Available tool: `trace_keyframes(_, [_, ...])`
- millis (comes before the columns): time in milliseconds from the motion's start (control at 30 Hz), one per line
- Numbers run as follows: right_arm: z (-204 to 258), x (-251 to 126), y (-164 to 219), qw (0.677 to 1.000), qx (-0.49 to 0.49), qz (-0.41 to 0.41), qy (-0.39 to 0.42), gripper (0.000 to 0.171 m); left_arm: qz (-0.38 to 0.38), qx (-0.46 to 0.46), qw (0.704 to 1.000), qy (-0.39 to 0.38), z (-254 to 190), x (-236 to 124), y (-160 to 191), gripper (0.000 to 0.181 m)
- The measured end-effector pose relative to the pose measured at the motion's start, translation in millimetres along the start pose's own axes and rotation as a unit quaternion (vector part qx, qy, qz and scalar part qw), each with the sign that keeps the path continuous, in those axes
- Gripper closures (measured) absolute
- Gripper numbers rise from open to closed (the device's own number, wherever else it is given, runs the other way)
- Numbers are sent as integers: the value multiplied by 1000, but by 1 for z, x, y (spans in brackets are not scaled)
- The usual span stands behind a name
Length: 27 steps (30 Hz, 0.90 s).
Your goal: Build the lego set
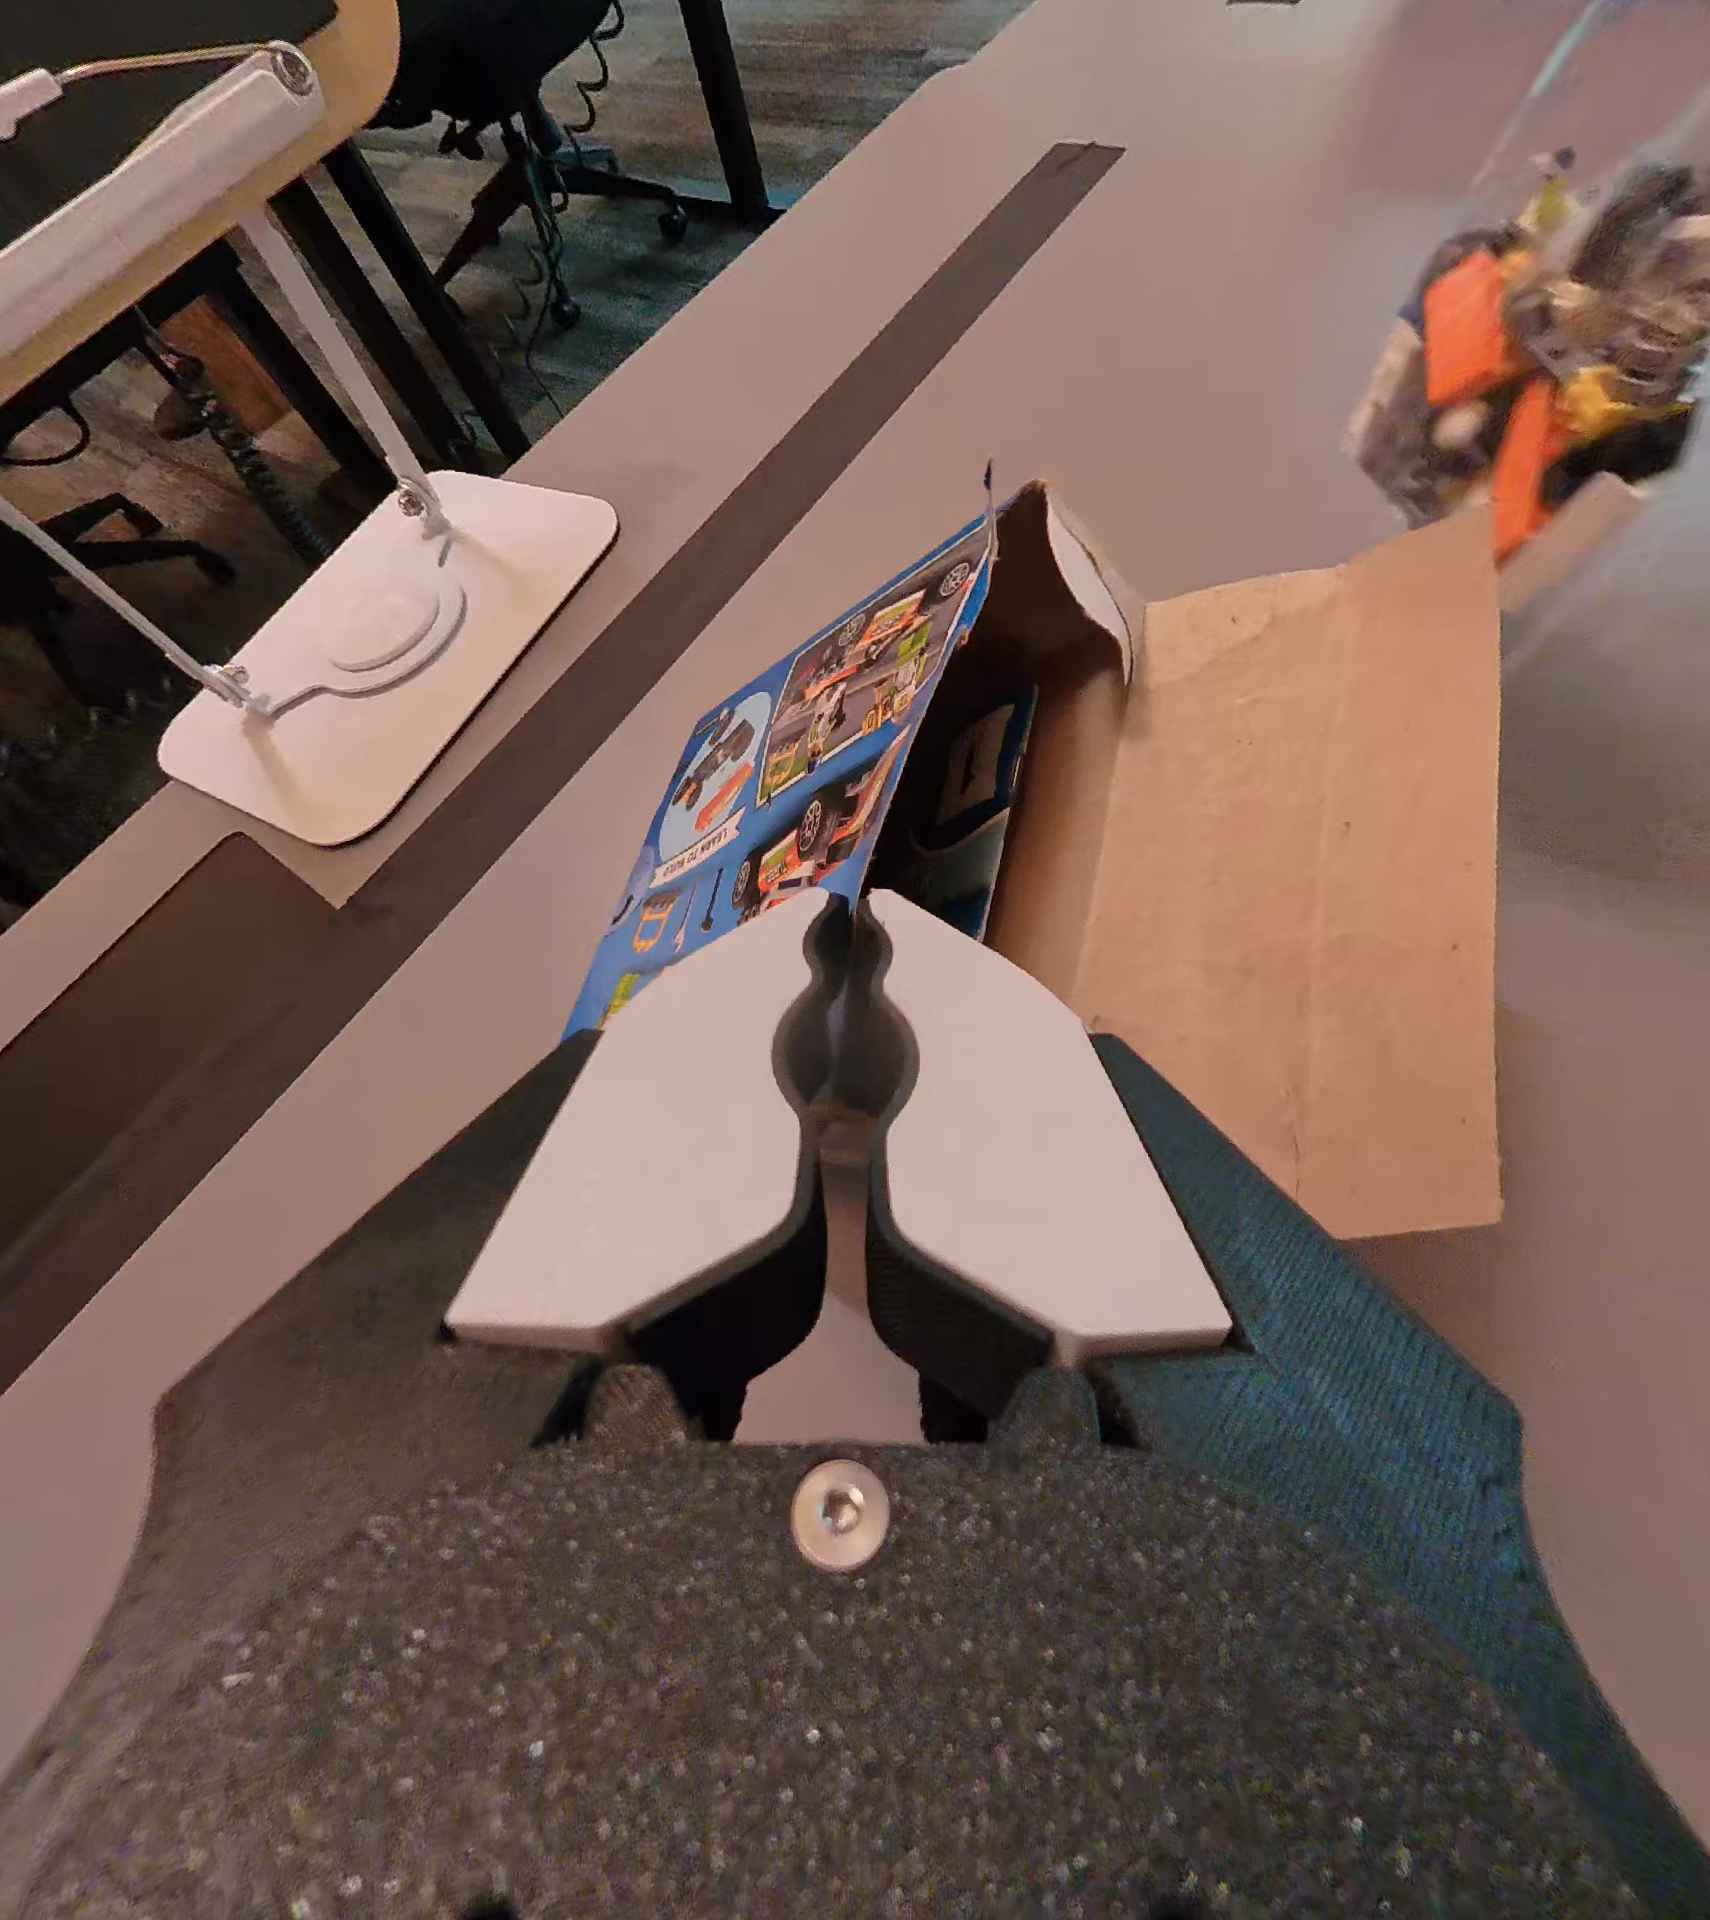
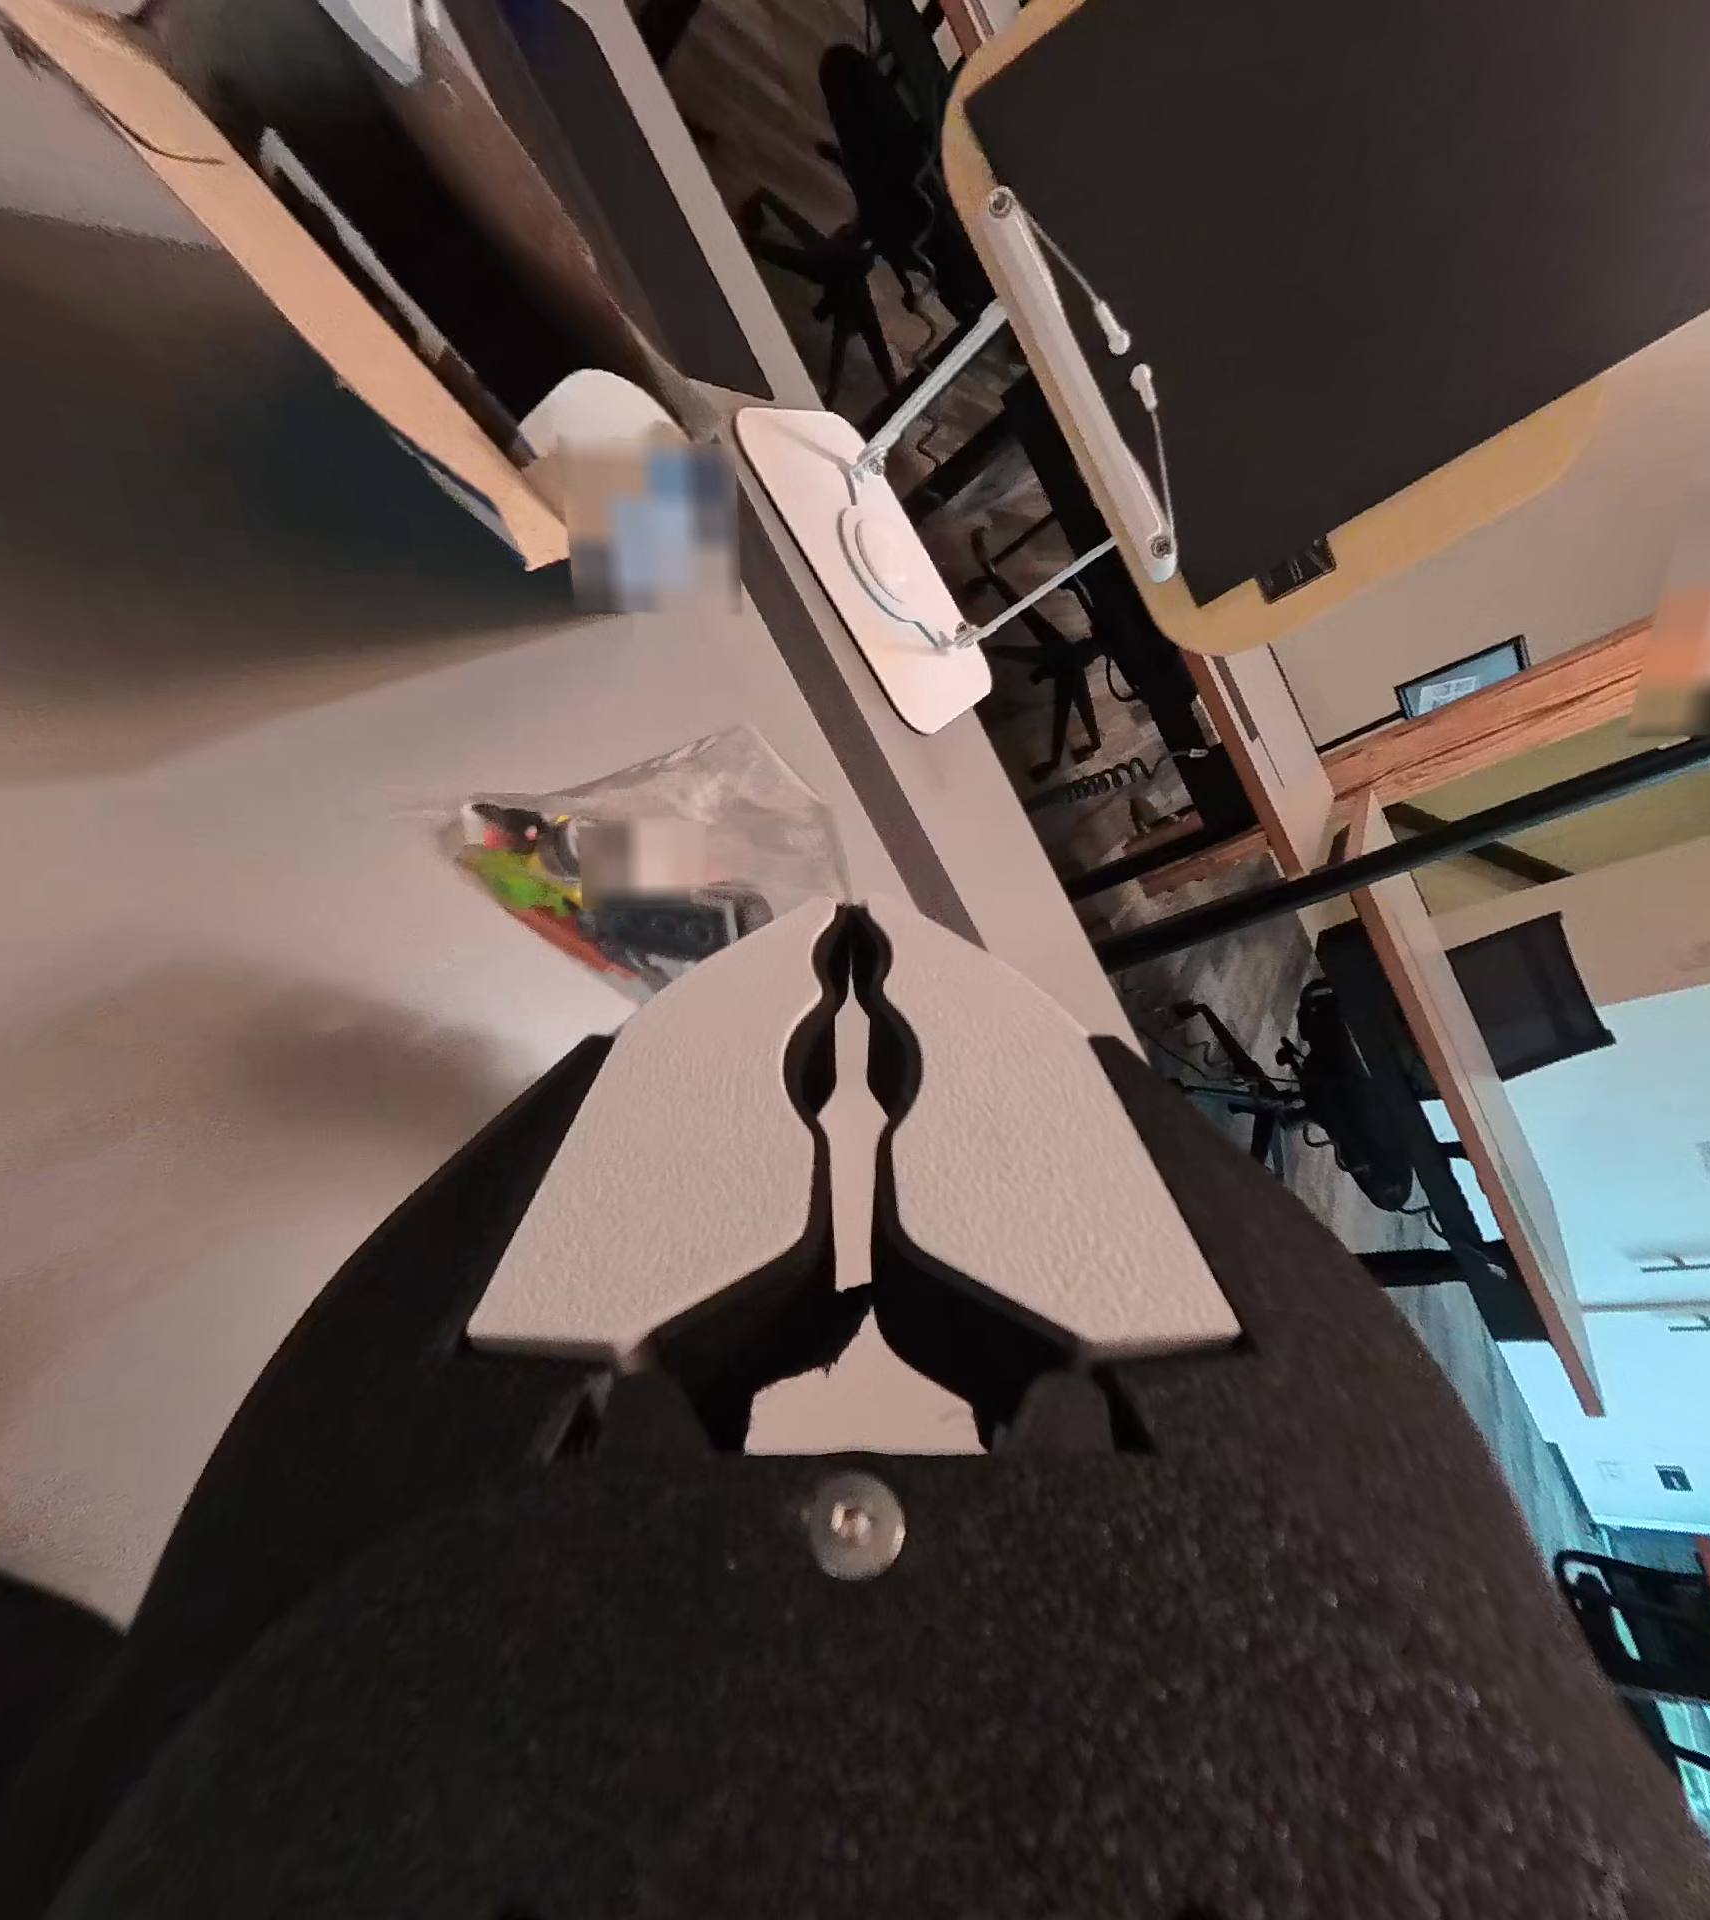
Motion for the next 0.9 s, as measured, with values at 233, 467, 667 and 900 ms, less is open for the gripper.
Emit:
trace_keyframes(233, [-18,39,-2,1000,25,6,-17,171,5,7,1000,1,-5,-2,4,180])
trace_keyframes(467, [-40,80,-10,997,56,18,-49,171,22,39,999,23,-27,-2,10,180])
trace_keyframes(667, [-53,118,-38,995,55,33,-76,171,37,85,994,64,-65,2,8,180])
trace_keyframes(900, [-38,163,-102,986,27,59,-153,171,28,140,984,106,-113,12,8,180])
Point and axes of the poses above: each gripper's, where its closed fingertips meet, x out along the fingers, y out of its underside, z = x × y across the jaws, the point moved 8 cm from there along -x, back along the fingers, and after that the axes turned 2 degrees about y, right-handed, at the moved point
